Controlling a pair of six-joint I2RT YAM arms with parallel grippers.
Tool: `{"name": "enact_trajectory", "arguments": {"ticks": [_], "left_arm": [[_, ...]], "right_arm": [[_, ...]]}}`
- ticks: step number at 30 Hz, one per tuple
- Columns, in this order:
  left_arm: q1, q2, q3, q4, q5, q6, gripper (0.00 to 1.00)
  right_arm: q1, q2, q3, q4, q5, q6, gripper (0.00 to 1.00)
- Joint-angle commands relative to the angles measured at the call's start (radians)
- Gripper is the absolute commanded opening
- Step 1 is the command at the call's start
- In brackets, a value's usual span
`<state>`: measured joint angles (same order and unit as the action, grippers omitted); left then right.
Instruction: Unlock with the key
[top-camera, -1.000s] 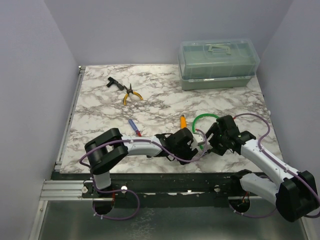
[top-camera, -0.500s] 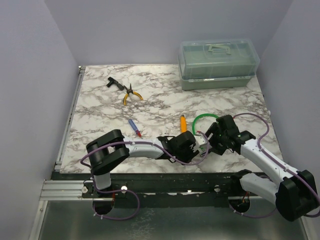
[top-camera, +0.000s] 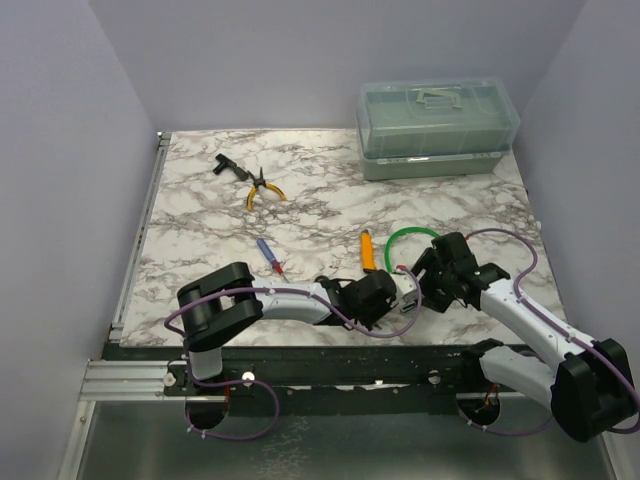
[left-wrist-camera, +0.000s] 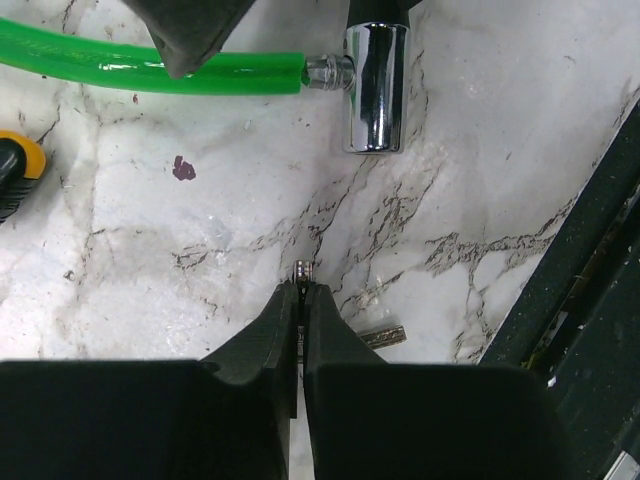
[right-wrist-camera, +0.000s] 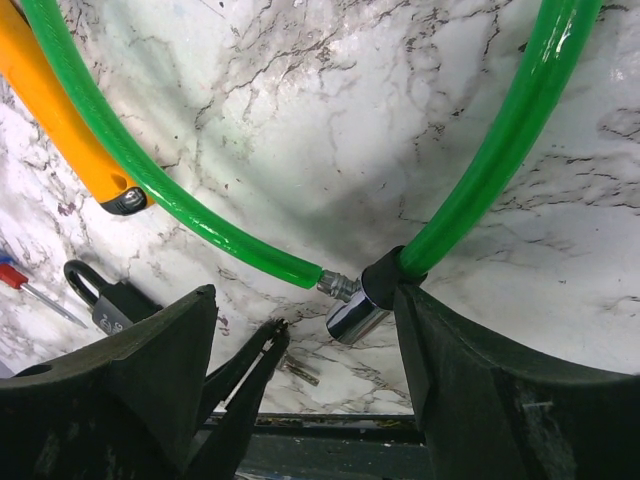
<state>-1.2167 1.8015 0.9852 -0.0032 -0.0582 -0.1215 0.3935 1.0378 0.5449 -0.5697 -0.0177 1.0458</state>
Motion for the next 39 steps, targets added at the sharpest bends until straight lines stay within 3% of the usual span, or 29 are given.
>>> {"name": "enact_trajectory", "arguments": {"ticks": [1,17,30,31,35,39], "left_arm": [[-0.006,0.066,-0.032,-0.067,-0.045,-0.004,0.00],[-0.004,-0.055,-0.028,-0.041,-0.021,-0.007,0.00],[-0.001,-0.122,-0.060,-0.007,-0.025,-0.028,0.00],[0.000,-0.124,-0.066,-0.007,-0.016,-0.029,0.03],[-0.001,-0.132,-0.082,-0.018,0.013,-0.019,0.33],[0.002,-0.121,-0.055,-0.050,0.023,0.010,0.45]], "right_arm": [[0.005,-0.003,-0.013,0.010,-0.013,-0.006,0.77],[0.004,-0.083,0.018,0.026,-0.063,-0.033,0.76],[0.005,-0.165,-0.107,0.168,-0.219,-0.003,0.72],[0.005,-0.164,-0.108,0.166,-0.218,-0.003,0.71],[0.005,-0.163,-0.102,0.159,-0.210,-0.010,0.72],[0.005,-0.154,-0.097,0.162,-0.211,-0.016,0.72]]}}
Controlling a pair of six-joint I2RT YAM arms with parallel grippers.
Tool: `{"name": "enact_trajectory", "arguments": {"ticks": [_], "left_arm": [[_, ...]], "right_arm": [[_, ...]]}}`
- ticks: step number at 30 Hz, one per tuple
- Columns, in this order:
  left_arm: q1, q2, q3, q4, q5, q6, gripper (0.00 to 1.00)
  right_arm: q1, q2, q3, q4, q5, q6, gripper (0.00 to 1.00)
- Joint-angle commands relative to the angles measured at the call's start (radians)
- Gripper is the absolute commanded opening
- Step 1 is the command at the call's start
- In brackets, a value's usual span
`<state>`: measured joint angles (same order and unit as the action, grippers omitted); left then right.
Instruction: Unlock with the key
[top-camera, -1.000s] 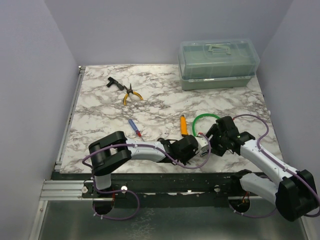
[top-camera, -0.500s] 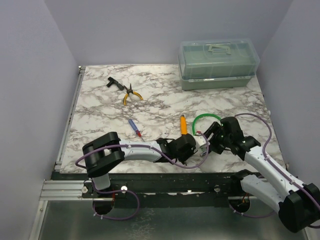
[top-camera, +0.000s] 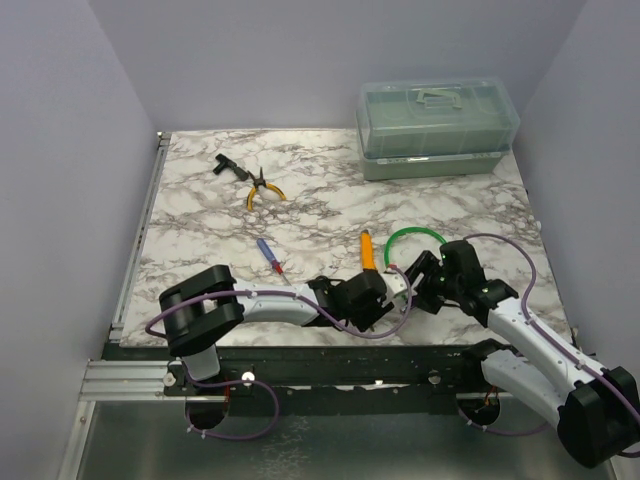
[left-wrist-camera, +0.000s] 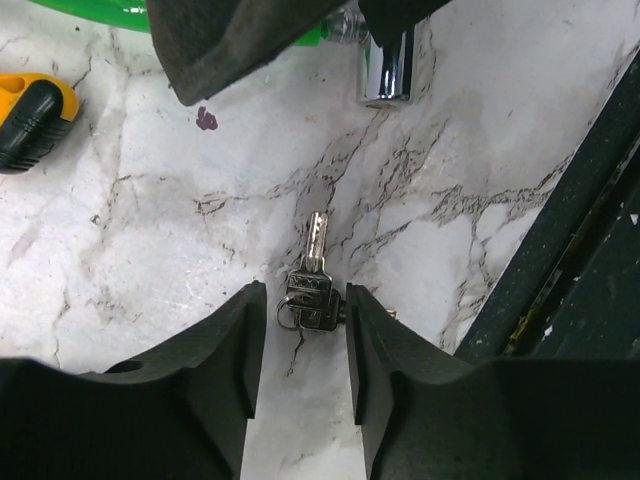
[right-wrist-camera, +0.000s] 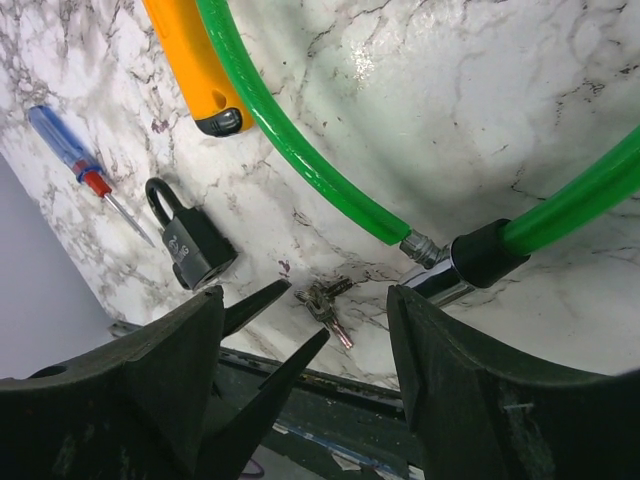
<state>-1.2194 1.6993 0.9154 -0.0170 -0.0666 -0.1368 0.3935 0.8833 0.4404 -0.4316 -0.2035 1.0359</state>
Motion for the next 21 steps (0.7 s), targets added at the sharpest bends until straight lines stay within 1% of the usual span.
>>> {"name": "enact_trajectory", "arguments": {"ticks": [1,6,12,16,21], "left_arm": [[0.008,-0.008,0.028,-0.049,0.037,0.034,0.45],[0.015,0.065,0.088,-0.103,0.060,0.053,0.45],[0.015,0.094,0.089,-0.103,0.063,0.053,0.44],[0.015,0.104,0.084,-0.103,0.061,0.050,0.42],[0.015,0.107,0.066,-0.107,0.051,0.030,0.42]], "right_arm": [[0.005,0.004,0.009,0.024,-0.025,-0.008,0.71],[0.005,0.009,0.019,0.015,-0.023,-0.017,0.71],[0.005,-0.002,0.012,0.008,-0.013,-0.019,0.71],[0.004,0.013,0.010,0.014,-0.017,-0.020,0.71],[0.005,0.025,0.016,0.019,-0.016,-0.027,0.71]]}}
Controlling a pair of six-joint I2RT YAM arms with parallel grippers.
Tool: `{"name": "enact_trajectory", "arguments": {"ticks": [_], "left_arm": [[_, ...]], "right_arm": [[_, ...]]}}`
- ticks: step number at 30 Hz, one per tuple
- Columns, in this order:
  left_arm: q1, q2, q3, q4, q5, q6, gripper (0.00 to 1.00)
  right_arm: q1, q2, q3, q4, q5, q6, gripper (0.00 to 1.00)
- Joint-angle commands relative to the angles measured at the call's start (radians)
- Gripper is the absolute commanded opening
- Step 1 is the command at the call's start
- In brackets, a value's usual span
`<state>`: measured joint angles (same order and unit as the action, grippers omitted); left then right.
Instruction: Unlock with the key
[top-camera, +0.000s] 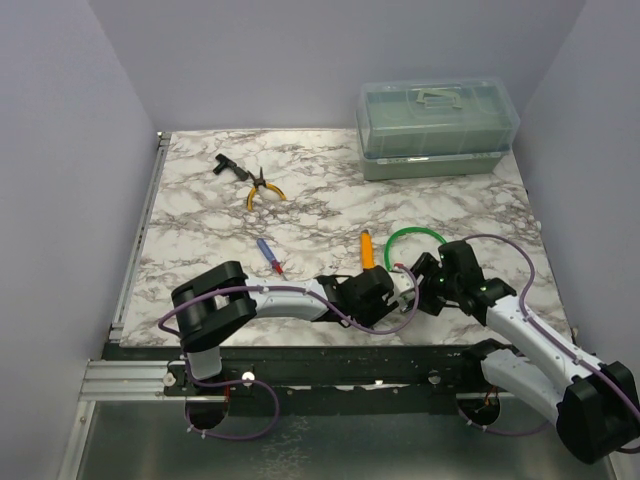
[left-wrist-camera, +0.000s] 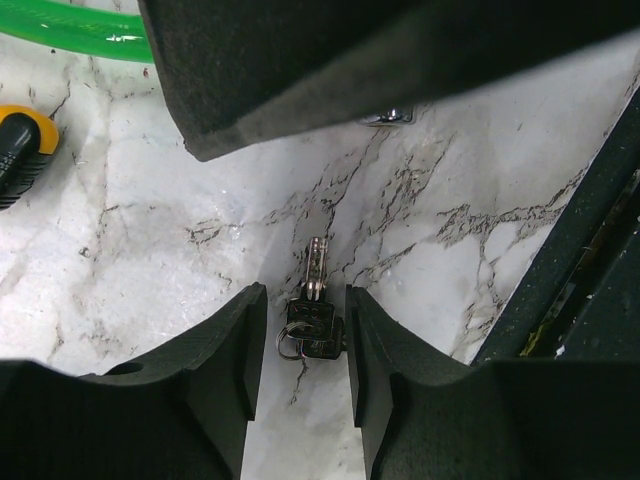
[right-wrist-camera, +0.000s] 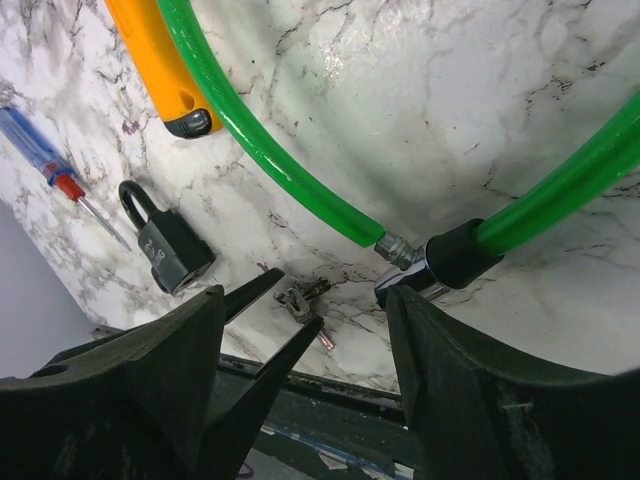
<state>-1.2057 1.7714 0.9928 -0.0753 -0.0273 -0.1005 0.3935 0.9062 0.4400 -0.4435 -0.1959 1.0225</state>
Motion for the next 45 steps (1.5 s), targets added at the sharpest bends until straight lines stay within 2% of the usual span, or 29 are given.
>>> {"name": "enact_trajectory", "arguments": {"ticks": [1,7,13,16,23,30,33,38,43,45], "left_arm": [[0.001,0.038,-0.018,-0.049,0.014,-0.010,0.43],[0.002,0.082,-0.029,-0.048,0.022,-0.030,0.43],[0.001,0.079,-0.052,-0.043,0.000,-0.039,0.33],[0.000,0.071,-0.066,-0.044,-0.015,-0.040,0.32],[-0.009,0.030,-0.109,-0.040,-0.010,-0.049,0.41],[-0.009,0.010,-0.123,-0.040,-0.021,-0.042,0.42],[-0.009,0.011,-0.133,-0.041,-0.035,-0.043,0.33],[-0.009,0.014,-0.151,-0.036,-0.041,-0.050,0.11],[-0.009,-0.013,-0.169,-0.009,-0.013,-0.054,0.00],[-0.009,-0.034,-0.175,0.000,-0.008,-0.055,0.00]], "right_arm": [[0.005,0.004,0.017,0.032,-0.023,-0.015,0.71],[0.005,0.009,0.012,0.037,-0.023,-0.015,0.71],[0.005,0.003,0.013,0.026,-0.013,-0.015,0.71],[0.005,0.005,0.015,0.025,-0.011,-0.014,0.71],[0.005,0.015,0.046,0.000,0.025,-0.009,0.74],[0.005,0.043,0.121,-0.025,0.097,-0.015,0.78],[0.005,0.056,0.144,-0.035,0.110,-0.026,0.78],[0.004,0.054,0.150,-0.047,0.123,-0.033,0.78],[0.005,0.050,0.157,-0.055,0.125,-0.028,0.78],[0.005,0.047,0.164,-0.058,0.122,-0.026,0.78]]}}
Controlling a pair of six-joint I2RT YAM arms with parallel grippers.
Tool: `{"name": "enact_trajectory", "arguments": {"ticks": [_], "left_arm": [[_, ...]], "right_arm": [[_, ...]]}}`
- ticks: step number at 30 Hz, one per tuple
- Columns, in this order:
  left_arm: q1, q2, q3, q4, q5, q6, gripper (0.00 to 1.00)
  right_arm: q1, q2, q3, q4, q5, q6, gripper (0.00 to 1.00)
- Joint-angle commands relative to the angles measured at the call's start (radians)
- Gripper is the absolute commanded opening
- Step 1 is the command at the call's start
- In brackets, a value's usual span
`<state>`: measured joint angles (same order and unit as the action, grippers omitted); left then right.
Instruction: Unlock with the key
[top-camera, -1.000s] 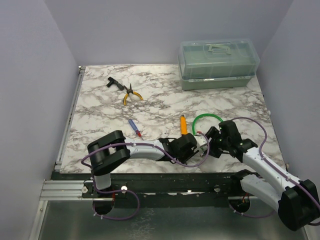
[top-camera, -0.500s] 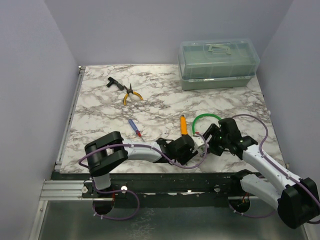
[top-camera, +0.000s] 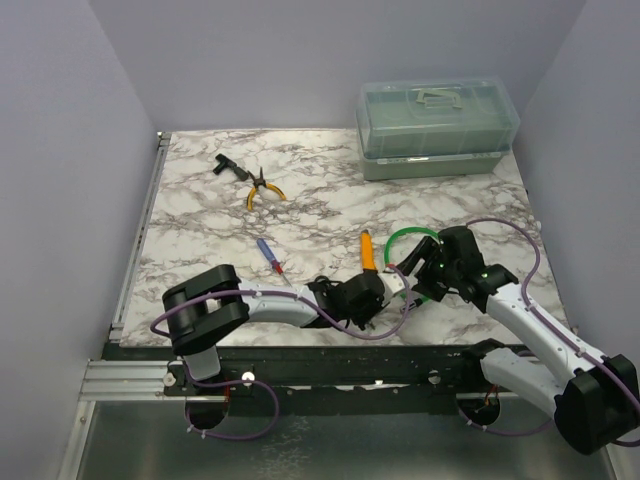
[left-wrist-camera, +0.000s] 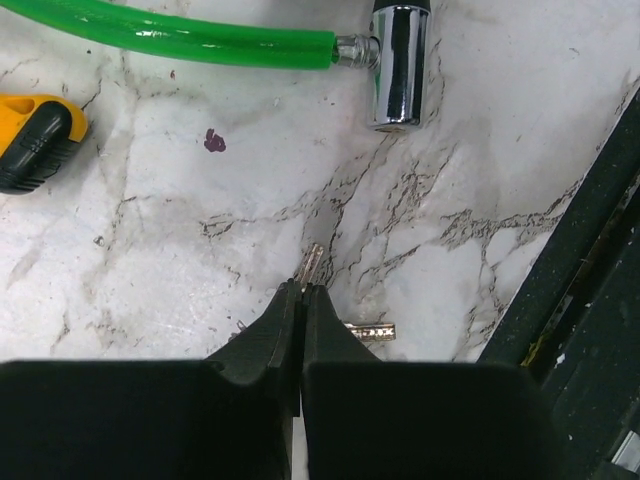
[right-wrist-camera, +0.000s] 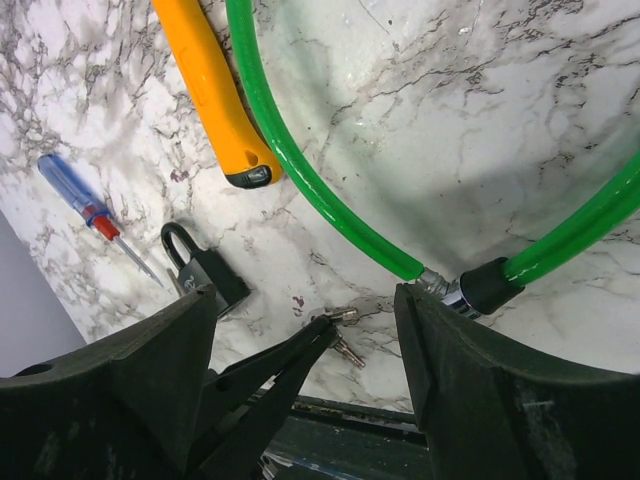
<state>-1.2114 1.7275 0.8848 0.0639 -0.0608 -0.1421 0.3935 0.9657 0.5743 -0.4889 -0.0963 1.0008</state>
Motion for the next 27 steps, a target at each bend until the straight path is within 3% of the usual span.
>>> {"name": "enact_trajectory", "arguments": {"ticks": [1,16,27], "left_arm": [[-0.004,-0.005,-0.070,-0.135,0.027,-0.014,0.00],[-0.004,-0.057,-0.062,-0.104,-0.030,-0.004,0.00],[-0.002,-0.136,-0.091,-0.069,-0.067,-0.006,0.00]], "right_arm": [[0.005,-0.013,0.031,-0.013,0.020,-0.002,0.78],[0.005,-0.001,0.033,0.001,-0.019,0.002,0.77],[0.005,0.025,-0.028,0.041,-0.127,0.179,0.72]]}}
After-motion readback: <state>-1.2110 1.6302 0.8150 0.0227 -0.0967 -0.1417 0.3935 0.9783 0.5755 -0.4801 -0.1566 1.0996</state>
